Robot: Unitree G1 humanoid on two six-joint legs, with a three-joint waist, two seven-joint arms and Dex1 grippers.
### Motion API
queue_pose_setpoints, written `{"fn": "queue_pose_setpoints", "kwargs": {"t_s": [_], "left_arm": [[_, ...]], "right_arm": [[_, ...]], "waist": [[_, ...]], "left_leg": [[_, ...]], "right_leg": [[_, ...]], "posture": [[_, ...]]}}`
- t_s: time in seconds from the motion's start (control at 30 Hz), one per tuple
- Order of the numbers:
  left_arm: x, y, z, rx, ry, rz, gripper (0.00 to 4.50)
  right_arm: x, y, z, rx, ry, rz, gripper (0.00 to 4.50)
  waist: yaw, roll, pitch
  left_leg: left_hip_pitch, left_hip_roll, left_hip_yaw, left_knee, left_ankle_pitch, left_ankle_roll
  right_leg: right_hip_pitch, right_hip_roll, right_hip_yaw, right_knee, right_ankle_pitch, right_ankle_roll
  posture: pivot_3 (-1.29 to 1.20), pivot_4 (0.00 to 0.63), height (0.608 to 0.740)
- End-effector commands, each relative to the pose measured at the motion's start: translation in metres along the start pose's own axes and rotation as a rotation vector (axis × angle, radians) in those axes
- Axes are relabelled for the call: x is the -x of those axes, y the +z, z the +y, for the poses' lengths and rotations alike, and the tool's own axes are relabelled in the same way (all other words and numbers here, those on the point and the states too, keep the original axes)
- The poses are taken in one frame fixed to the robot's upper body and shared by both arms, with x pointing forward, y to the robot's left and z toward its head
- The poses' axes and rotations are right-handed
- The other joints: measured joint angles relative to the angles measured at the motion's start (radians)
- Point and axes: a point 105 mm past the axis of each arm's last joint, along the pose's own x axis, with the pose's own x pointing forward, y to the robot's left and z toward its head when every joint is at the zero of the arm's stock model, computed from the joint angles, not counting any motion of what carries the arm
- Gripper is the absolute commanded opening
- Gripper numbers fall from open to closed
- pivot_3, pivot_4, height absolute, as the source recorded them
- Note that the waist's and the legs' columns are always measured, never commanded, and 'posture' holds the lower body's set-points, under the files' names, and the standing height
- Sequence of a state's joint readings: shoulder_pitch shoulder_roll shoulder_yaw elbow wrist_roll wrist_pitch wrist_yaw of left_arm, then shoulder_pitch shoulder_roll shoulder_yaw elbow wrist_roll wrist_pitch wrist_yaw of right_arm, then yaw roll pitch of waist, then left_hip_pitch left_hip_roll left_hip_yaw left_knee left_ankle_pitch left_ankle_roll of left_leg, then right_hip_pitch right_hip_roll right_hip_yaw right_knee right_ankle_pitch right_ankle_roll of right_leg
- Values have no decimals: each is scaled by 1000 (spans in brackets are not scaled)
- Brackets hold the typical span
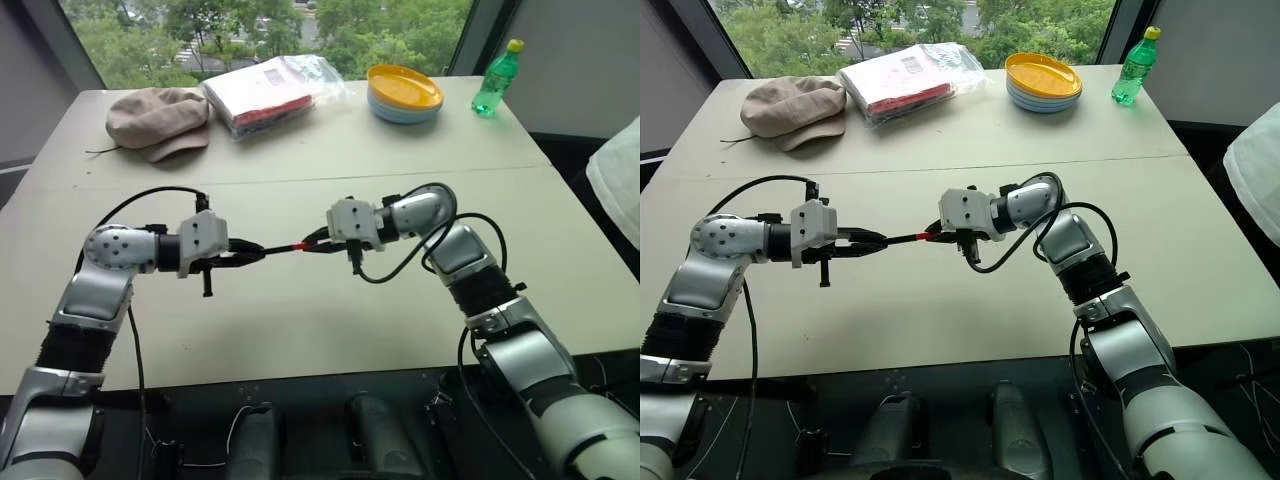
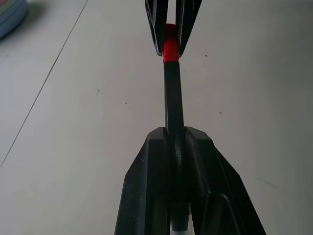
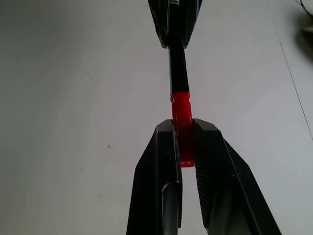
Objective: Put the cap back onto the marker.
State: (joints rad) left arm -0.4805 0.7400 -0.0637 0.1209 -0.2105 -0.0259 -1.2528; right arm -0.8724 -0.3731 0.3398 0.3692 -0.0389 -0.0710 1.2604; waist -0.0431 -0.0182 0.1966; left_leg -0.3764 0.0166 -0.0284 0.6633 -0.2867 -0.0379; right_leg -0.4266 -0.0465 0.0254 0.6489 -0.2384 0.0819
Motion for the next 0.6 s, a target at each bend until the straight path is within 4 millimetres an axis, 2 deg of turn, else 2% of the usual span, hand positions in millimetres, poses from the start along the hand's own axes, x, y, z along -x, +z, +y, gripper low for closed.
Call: {"fn": "queue_pose_setpoints", "kwargs": {"t_s": [0.03, 0.23, 0.6], "left_arm": [[-5, 13, 3, -44, -6, -36, 0], [-6, 14, 5, -50, 5, -41, 0], [-9, 18, 5, -55, 9, -53, 0]], "right_arm": [[-10, 44, -3, 145, 33, -107, 13], [-15, 56, -6, 145, 25, -135, 13], [-28, 67, 2, 145, 47, -172, 13]], "waist": [[0, 0, 0], [0, 0, 0], [0, 0, 0]], "left_leg": [[0, 0, 0, 0, 0, 0], [0, 0, 0, 0, 0, 0], [0, 0, 0, 0, 0, 0]], "right_leg": [[0, 0, 0, 0, 0, 0], [0, 0, 0, 0, 0, 0], [0, 0, 0, 0, 0, 0]], "posture": [[0, 150, 740], [0, 150, 740], [0, 150, 740]]}}
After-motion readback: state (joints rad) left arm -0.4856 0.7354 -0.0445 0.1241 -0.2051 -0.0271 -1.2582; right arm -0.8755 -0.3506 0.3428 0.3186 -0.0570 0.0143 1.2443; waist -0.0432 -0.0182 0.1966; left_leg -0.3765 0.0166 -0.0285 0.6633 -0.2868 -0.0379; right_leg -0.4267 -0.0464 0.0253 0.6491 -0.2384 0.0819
